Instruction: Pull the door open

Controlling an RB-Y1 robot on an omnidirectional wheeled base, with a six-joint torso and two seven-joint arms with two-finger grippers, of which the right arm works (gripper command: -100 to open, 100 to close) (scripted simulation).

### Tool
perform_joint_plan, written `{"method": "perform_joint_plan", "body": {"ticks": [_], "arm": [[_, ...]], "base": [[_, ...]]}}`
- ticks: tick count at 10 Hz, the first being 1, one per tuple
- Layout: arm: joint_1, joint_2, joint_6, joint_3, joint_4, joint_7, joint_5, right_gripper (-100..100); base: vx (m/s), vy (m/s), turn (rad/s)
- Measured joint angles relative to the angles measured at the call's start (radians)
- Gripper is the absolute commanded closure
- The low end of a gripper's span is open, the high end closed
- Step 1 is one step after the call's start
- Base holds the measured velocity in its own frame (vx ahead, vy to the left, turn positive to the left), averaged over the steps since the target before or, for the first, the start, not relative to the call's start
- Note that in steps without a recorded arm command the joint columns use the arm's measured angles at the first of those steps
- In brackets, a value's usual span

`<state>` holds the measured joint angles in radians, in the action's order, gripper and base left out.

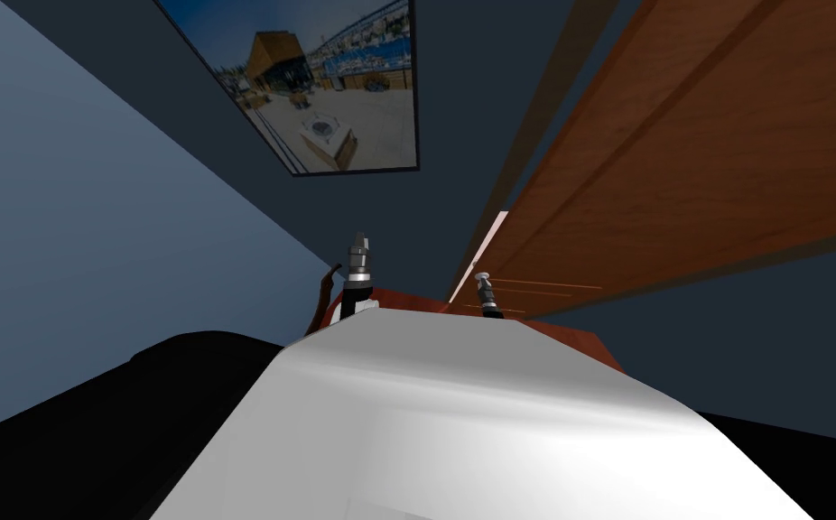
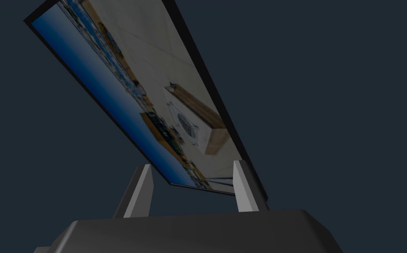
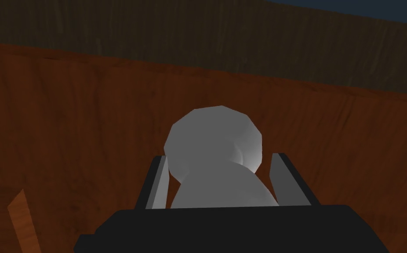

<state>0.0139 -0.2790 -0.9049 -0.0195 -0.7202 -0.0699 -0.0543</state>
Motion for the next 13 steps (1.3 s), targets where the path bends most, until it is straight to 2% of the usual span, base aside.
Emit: {"method": "perform_joint_plan", "body": {"ticks": [8,9,13], "arm": [[-0.005,-0.006,0.005,-0.051,-0.009,-0.196,-0.071,100],[-0.017,-0.008,-0.005,-0.053,0.006,-0.216,-0.077,-100],[-0.016,-0.006,0.002,-0.071,-0.004,-0.311,-0.123,-100]], "base": [[-0.028,-0.004,0.052],[-0.029,-0.005,0.031],[-0.061,-0.015,0.032]]}}
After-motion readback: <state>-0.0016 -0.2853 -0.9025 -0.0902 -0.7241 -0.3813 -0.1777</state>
